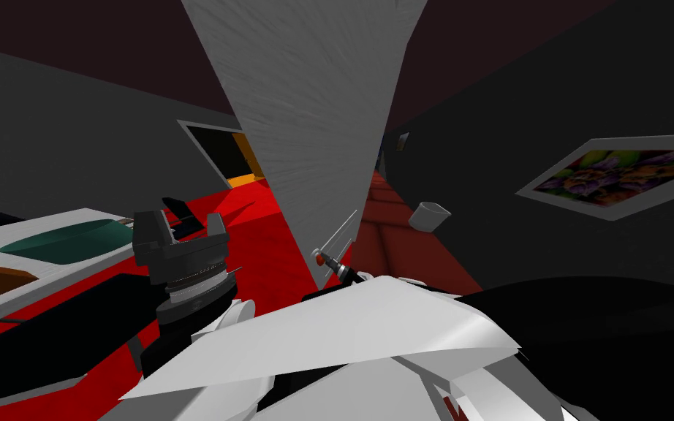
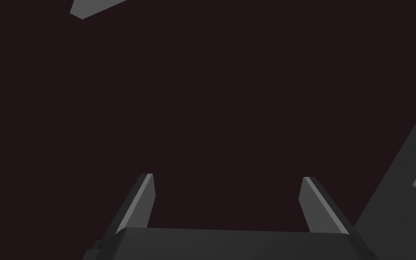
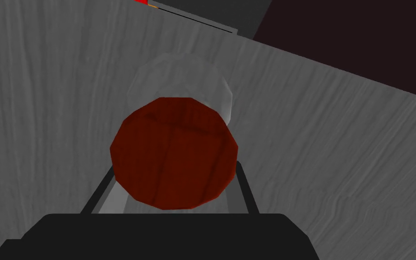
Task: Push the door open
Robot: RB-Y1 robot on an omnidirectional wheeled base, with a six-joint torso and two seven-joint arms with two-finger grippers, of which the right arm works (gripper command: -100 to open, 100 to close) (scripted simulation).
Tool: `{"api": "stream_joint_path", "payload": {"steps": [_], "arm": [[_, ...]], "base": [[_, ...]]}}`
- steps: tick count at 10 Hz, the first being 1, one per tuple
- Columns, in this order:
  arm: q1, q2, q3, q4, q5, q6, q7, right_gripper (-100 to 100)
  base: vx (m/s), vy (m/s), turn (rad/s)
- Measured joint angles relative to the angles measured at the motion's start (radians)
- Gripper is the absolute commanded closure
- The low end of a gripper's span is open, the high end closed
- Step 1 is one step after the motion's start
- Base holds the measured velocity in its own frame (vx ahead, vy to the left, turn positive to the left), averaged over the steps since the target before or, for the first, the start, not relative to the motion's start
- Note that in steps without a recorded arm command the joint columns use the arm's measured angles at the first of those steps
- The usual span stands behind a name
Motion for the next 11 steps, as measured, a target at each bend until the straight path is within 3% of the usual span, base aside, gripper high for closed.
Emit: {"api": "stream_joint_path", "payload": {"steps": [11], "arm": [[-0.013,0.028,0.038,0.026,-0.097,0.0,-0.279,100]], "base": [[0.04,0.045,-0.042]]}}
